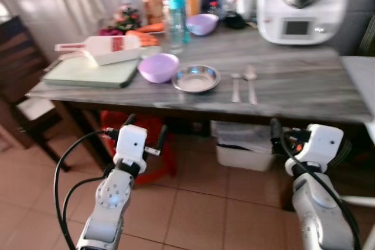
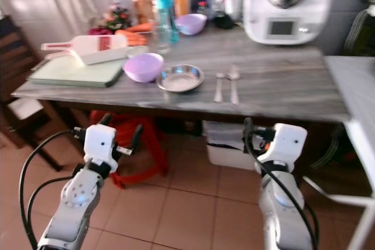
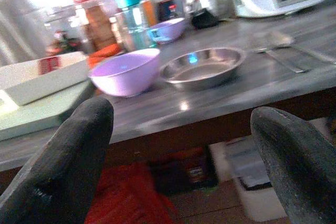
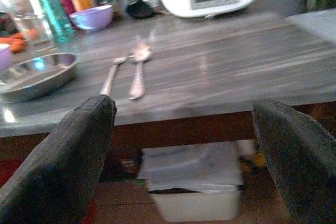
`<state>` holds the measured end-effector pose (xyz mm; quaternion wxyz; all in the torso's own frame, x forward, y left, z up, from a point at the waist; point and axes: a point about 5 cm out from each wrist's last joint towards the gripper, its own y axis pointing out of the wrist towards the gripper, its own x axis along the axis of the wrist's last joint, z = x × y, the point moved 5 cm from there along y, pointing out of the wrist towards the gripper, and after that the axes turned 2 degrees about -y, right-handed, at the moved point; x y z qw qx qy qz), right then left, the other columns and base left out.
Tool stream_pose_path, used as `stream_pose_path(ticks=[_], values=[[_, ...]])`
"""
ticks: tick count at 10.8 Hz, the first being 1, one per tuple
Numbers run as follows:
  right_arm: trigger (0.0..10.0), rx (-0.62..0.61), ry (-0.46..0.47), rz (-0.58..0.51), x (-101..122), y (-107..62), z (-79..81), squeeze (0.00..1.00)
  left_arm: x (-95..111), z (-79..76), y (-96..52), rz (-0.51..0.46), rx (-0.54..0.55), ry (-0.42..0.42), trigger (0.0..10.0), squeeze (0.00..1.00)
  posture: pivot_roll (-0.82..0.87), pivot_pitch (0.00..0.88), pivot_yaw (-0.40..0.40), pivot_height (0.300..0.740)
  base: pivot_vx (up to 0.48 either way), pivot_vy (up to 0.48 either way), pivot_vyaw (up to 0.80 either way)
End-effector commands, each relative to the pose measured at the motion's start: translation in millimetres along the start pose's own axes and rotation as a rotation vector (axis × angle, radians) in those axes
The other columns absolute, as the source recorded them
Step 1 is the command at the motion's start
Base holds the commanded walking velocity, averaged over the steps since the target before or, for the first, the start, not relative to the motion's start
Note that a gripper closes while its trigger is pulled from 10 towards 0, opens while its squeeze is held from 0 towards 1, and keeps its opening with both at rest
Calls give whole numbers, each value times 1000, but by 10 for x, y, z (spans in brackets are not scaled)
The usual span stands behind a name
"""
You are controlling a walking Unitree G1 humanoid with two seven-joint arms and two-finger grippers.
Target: Setting the table
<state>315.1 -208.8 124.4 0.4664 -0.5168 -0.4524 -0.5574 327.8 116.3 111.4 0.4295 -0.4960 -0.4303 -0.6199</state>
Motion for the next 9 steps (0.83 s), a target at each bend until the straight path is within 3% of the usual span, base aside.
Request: stream_pose_path(ticks=[1, 9], values=[[10000, 26, 18, -12, 30, 16, 97, 0, -50, 82, -33, 24, 14, 9, 10000, 0, 23, 8, 80, 740, 0, 0, 0], [10000, 30, 20, -1, -12, 4, 127, 0, -42, 54, -36, 18, 1, 23, 10000, 0, 25, 16, 86, 740, 0, 0, 0]])
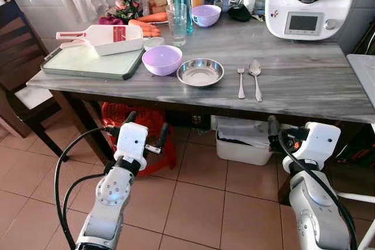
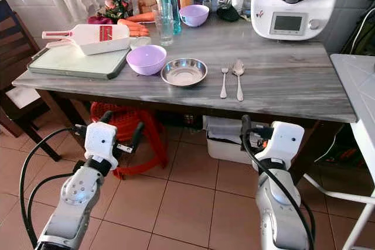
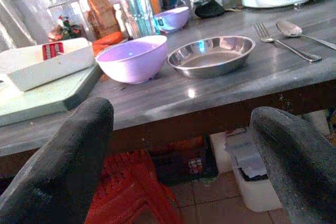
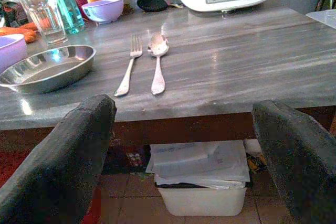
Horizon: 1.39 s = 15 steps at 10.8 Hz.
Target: Setting the table
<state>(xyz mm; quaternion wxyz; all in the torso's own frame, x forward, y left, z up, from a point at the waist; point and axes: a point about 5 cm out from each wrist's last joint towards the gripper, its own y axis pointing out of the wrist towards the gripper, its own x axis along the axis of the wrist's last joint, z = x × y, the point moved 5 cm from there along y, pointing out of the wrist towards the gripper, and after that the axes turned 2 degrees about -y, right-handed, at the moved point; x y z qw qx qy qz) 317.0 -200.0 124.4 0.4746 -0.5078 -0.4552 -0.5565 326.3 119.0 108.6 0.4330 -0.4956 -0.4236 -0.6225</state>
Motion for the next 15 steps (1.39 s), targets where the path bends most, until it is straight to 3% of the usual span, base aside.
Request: stream_pose_path(ticks=[1, 6, 15], values=[[10000, 9, 7, 1, -10, -5, 42, 0, -22, 35, -13, 15, 5, 20, 10000, 0, 27, 19, 87, 740, 0, 0, 0], [10000, 8, 10, 6, -24, -20, 50, 0, -40, 23, -43, 29, -4, 32, 10000, 0, 28, 28, 94, 740, 0, 0, 0], [10000, 3, 10, 10, -39, -35, 46, 0, -29, -24, -63, 22, -39, 37, 10000, 0, 29, 34, 96, 740, -267, 0, 0]])
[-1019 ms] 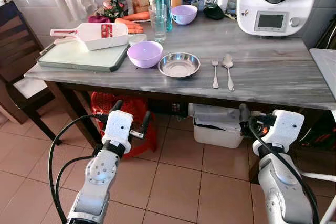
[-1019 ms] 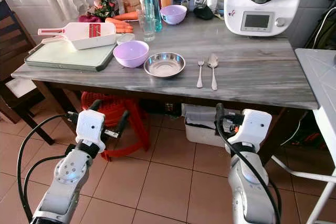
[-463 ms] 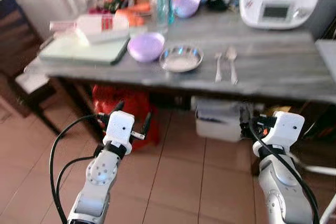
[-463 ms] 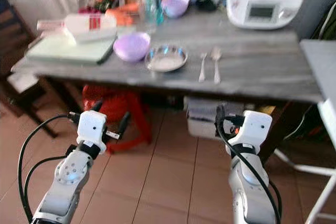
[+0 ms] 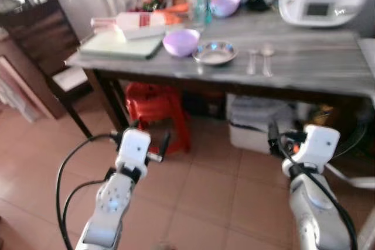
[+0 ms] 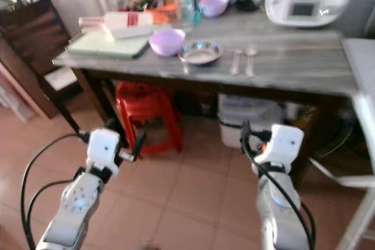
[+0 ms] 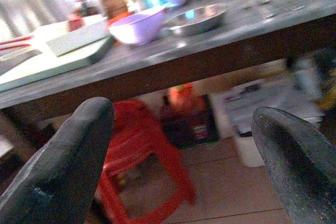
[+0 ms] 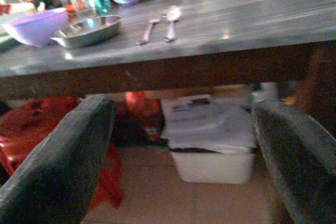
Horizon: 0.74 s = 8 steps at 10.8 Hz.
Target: Setting the table
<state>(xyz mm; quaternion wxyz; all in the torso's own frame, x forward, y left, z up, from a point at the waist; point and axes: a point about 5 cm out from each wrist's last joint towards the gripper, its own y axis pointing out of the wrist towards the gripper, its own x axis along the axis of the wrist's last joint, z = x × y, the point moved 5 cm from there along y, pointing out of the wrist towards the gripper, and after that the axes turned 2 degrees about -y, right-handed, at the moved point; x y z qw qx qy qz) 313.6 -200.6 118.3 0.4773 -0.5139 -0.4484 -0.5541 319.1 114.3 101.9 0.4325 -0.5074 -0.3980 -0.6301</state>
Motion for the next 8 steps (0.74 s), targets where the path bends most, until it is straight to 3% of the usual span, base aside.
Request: stream_pose_path(ticks=[1, 6, 8], values=[[10000, 11, 11, -8, 19, -2, 66, 0, 49, 38, -13, -24, -20, 2, 10000, 0, 28, 34, 97, 740, 0, 0, 0], [10000, 1, 10, -3, 12, -4, 42, 0, 66, -26, -2, -27, -75, -26, 10000, 0, 24, 35, 100, 740, 0, 0, 0], [10000, 0, 11, -1, 5, -5, 43, 0, 70, -49, 1, -28, -87, -37, 10000, 0, 25, 33, 100, 740, 0, -276, 0]])
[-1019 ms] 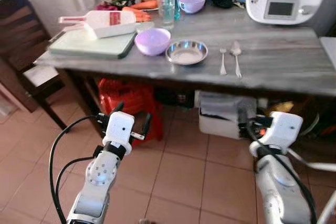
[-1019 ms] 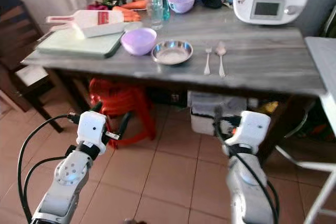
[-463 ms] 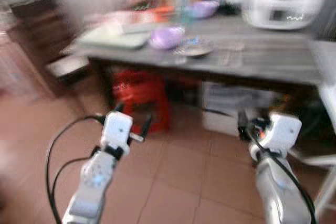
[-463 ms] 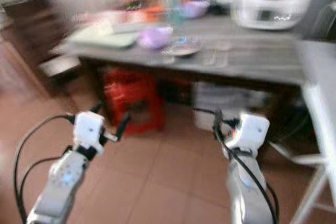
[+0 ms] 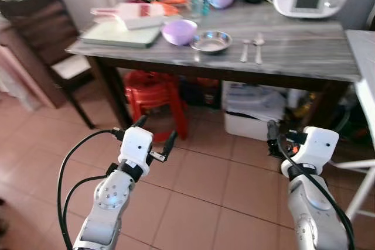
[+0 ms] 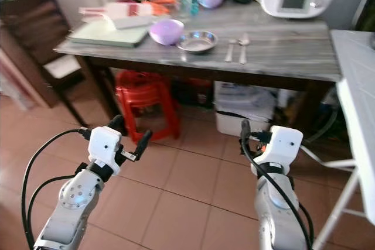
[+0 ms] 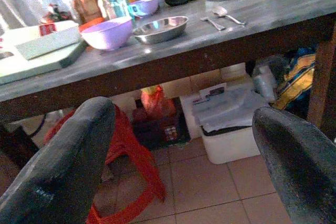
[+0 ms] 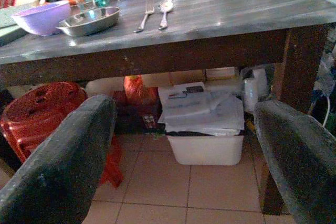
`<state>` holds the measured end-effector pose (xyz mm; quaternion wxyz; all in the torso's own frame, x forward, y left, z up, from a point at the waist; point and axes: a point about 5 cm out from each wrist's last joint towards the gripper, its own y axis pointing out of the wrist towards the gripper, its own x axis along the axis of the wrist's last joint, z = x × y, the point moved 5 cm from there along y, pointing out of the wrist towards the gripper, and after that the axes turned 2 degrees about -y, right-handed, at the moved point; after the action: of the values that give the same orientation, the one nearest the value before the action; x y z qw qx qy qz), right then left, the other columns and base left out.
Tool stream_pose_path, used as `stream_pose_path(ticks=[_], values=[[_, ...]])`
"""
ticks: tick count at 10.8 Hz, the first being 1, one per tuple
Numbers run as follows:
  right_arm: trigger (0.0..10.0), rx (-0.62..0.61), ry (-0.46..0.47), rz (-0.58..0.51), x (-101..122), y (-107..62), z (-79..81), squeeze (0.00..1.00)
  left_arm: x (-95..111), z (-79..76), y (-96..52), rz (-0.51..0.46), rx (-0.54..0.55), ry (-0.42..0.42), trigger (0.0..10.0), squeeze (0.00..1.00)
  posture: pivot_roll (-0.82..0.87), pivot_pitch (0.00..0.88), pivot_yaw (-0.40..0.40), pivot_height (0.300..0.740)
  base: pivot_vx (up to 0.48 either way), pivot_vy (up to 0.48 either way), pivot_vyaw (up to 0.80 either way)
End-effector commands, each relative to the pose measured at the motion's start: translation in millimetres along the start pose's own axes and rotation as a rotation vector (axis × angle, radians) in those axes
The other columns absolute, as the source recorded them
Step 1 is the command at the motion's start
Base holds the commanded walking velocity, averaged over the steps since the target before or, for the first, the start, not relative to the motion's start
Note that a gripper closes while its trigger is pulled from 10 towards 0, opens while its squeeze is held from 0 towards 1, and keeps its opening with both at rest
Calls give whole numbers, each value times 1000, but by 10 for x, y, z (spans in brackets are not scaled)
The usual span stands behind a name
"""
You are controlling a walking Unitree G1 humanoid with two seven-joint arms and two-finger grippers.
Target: Setting the table
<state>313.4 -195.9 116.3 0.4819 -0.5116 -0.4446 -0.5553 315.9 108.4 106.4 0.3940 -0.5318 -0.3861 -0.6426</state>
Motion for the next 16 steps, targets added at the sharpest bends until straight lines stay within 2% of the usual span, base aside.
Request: stream_pose_path(ticks=[1, 12, 14, 16], values=[[10000, 3, -3, -11, 34, 11, 10, 0, 7, 7, 13, 2, -3, -4, 10000, 0, 23, 31, 99, 740, 0, -307, 0], [10000, -15, -3, -14, 39, 21, 17, 0, 20, -11, 11, 2, -16, -14, 10000, 0, 29, 38, 102, 740, 0, -366, -40], [10000, -21, -7, -11, 33, 24, 2, 0, 20, -15, 9, 3, -19, -15, 10000, 0, 30, 40, 102, 740, 0, -381, -587], [10000, -19, -8, -12, 30, 20, 5, 0, 15, -28, 7, 5, -22, -16, 10000, 0, 28, 41, 101, 740, 0, -377, 0]])
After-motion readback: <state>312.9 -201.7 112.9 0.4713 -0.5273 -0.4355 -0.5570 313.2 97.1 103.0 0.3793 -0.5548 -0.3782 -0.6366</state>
